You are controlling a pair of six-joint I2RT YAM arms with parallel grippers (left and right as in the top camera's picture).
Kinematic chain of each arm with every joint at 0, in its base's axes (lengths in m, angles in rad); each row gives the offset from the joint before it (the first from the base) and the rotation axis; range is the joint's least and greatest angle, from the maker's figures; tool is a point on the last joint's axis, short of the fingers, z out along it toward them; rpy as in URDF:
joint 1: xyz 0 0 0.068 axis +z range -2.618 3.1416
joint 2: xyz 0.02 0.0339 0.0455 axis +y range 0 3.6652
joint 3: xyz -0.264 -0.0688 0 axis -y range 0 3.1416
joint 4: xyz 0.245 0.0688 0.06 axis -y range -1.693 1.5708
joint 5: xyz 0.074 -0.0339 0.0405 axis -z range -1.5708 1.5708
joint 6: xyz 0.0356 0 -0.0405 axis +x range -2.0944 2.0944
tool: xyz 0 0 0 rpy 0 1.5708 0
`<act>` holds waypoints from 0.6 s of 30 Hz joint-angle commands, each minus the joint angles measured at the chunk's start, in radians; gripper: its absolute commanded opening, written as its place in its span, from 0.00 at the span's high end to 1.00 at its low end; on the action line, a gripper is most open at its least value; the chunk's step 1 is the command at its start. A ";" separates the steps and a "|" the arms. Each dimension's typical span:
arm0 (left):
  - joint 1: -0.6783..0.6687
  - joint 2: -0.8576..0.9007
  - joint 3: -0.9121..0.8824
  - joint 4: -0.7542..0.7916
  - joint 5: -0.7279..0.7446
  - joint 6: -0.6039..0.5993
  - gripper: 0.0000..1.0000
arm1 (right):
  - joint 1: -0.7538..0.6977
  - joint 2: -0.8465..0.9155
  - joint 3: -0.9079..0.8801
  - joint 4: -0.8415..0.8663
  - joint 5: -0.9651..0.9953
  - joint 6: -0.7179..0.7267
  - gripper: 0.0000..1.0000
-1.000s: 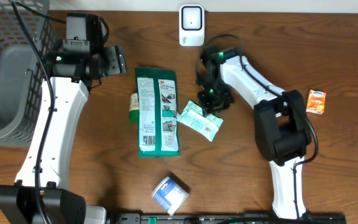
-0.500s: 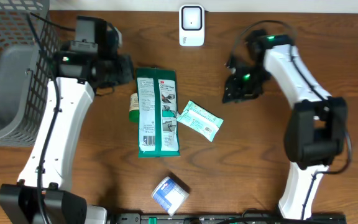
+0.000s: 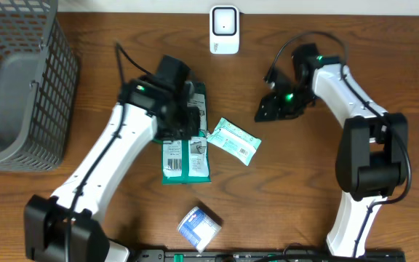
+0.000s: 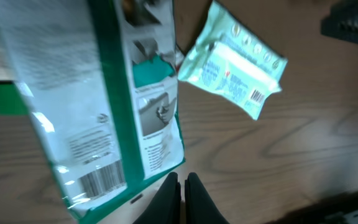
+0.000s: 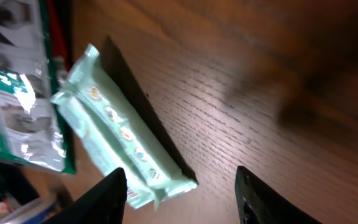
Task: Scan the item barcode
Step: 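Grasp the pale green wipes pack with the right gripper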
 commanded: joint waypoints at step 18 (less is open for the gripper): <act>-0.111 0.267 -0.126 0.359 -0.013 -0.124 0.93 | 0.030 0.005 -0.208 0.214 -0.166 -0.011 0.48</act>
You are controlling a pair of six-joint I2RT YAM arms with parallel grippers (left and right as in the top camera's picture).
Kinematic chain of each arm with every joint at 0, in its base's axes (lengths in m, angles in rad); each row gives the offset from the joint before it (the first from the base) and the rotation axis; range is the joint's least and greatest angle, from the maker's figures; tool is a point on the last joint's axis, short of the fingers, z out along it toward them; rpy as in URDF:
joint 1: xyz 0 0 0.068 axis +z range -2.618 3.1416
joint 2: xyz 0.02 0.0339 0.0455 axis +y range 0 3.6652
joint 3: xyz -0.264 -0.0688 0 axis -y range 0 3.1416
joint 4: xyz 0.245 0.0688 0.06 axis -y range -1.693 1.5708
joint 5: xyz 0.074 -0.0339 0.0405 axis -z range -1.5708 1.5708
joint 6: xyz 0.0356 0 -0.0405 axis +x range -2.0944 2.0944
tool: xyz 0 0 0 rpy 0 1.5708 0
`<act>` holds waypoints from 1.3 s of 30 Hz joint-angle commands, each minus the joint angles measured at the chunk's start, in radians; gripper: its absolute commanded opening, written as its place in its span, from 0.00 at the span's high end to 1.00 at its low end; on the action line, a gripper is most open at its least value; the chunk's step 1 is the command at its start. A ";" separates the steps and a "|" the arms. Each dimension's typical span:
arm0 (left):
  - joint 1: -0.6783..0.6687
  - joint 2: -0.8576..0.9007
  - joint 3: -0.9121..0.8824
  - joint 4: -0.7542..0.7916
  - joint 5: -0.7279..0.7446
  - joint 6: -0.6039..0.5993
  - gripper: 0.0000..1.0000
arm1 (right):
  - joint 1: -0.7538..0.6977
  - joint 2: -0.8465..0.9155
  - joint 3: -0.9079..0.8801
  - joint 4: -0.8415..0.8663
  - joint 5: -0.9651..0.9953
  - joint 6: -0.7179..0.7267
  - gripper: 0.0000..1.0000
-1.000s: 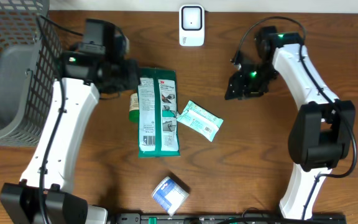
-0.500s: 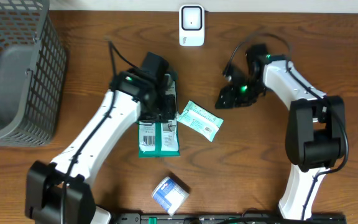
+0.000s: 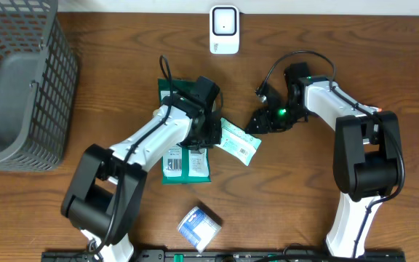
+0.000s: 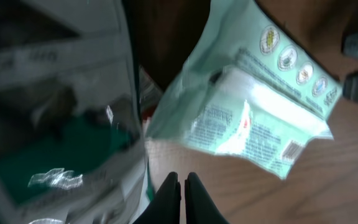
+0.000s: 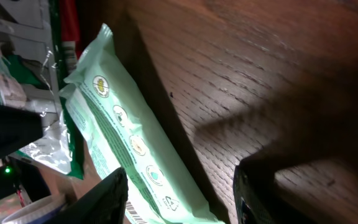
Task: Scan the item barcode
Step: 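Grasp the pale green wipes pack with the right gripper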
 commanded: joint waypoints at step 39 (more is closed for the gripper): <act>-0.024 0.151 0.001 0.113 -0.008 -0.013 0.93 | 0.099 0.005 -0.138 0.133 -0.298 -0.090 0.60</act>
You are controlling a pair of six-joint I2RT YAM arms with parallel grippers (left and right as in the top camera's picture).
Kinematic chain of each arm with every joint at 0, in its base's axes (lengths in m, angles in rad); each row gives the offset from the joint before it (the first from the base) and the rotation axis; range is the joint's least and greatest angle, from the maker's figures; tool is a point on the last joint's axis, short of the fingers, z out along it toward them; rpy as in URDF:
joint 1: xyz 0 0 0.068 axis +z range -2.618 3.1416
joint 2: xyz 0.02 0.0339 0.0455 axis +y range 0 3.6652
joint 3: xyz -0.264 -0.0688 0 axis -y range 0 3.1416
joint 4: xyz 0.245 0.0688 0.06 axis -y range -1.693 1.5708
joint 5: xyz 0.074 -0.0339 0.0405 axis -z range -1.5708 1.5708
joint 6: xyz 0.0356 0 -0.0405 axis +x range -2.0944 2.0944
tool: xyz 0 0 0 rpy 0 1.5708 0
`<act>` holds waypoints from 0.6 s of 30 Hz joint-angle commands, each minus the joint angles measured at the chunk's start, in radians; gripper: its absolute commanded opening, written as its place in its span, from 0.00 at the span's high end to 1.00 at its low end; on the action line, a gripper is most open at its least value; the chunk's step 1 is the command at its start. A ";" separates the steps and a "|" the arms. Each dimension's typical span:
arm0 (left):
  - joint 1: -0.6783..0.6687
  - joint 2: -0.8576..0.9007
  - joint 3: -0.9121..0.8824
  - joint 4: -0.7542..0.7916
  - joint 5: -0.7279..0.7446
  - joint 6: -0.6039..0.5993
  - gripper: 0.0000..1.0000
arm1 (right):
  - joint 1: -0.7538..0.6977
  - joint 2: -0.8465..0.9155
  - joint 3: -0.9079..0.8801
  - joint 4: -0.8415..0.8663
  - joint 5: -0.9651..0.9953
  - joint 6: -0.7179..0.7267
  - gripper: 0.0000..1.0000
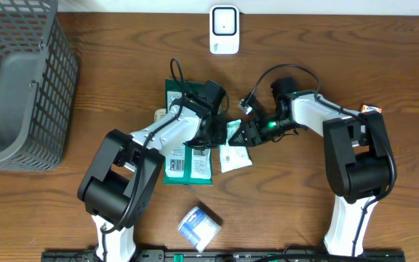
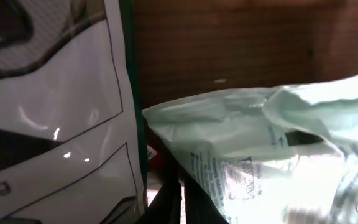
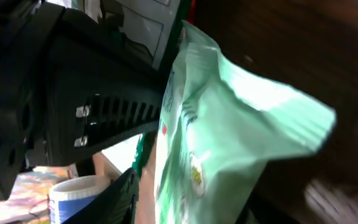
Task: Scan the item barcode
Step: 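Grasp the pale green wipes pack with the right gripper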
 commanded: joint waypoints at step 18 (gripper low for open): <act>-0.001 -0.124 0.012 0.000 -0.014 -0.004 0.92 | -0.050 -0.040 -0.005 0.005 -0.027 0.082 0.99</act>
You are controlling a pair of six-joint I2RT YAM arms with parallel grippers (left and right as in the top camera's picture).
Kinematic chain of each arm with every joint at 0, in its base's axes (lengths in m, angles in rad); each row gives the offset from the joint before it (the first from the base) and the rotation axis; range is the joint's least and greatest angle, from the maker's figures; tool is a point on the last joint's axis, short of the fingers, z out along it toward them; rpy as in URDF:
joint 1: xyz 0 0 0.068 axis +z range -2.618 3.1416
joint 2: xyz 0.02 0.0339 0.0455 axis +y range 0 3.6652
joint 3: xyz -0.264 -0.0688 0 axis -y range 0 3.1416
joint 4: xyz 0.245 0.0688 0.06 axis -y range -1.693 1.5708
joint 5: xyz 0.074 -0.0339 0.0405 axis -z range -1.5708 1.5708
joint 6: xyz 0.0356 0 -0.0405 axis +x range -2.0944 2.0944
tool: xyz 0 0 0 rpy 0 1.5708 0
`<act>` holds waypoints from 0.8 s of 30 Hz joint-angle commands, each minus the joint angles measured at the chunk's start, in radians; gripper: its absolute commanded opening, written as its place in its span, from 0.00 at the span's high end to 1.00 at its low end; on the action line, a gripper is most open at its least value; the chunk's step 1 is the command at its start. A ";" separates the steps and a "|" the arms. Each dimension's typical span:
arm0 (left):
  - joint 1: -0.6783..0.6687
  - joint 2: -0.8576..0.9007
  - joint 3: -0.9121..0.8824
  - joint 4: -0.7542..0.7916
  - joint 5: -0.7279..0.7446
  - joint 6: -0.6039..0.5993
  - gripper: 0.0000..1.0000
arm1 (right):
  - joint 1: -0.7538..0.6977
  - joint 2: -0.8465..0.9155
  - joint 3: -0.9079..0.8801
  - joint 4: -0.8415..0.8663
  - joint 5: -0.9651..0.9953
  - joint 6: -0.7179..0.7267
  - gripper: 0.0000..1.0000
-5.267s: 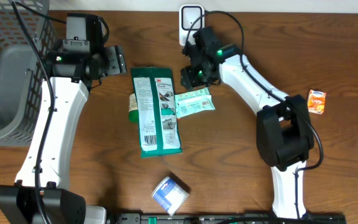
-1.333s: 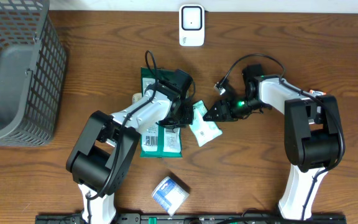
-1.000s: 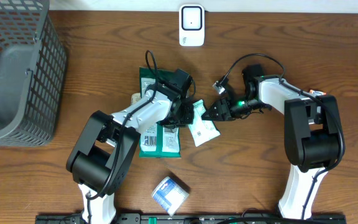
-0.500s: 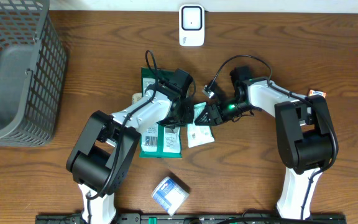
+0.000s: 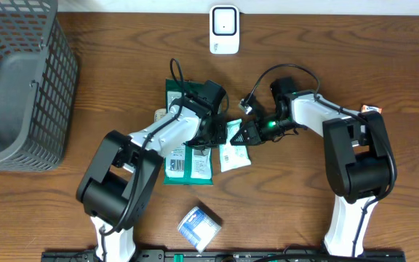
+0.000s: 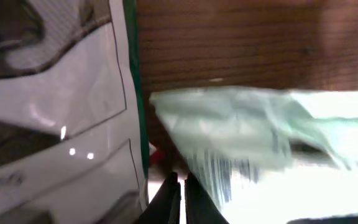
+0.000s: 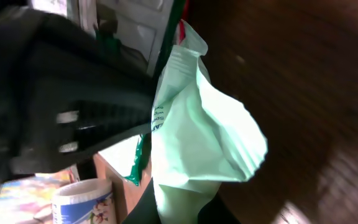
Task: Scan the item barcode
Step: 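Grasp the pale green wipes pack with the right gripper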
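A mint-green wipes pack (image 5: 233, 148) lies mid-table, its top end caught between the two grippers. My right gripper (image 5: 246, 135) is shut on that crumpled end of the pack (image 7: 197, 143), one dark finger on each side. My left gripper (image 5: 214, 135) is shut with nothing in it, its fingertips (image 6: 173, 186) low at the pack's left edge (image 6: 247, 140), beside the green bag (image 6: 48, 118). The white scanner (image 5: 224, 30) stands at the back edge. No barcode shows clearly in the wrist views.
A green and white bag (image 5: 183, 154) lies under the left arm. A blue and white cup (image 5: 198, 224) rests near the front edge and shows as well in the right wrist view (image 7: 82, 202). A grey wire basket (image 5: 17, 80) fills the left side.
My right gripper's fingers, spread wide round the pack's end before, now press on it. The pack's end looks more crumpled. Neither arm has shifted much; the left gripper stays shut.
First the left gripper was shut over the green bag and the right gripper open well to the right of the pack. Then both stood nearer the pack. Then the pack had turned, held between them, with the right fingers open around its end, now shut on it.
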 commanded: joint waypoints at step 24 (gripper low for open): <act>-0.013 -0.310 0.011 -0.144 0.186 0.045 0.93 | -0.105 -0.042 -0.004 0.069 -0.203 0.224 0.99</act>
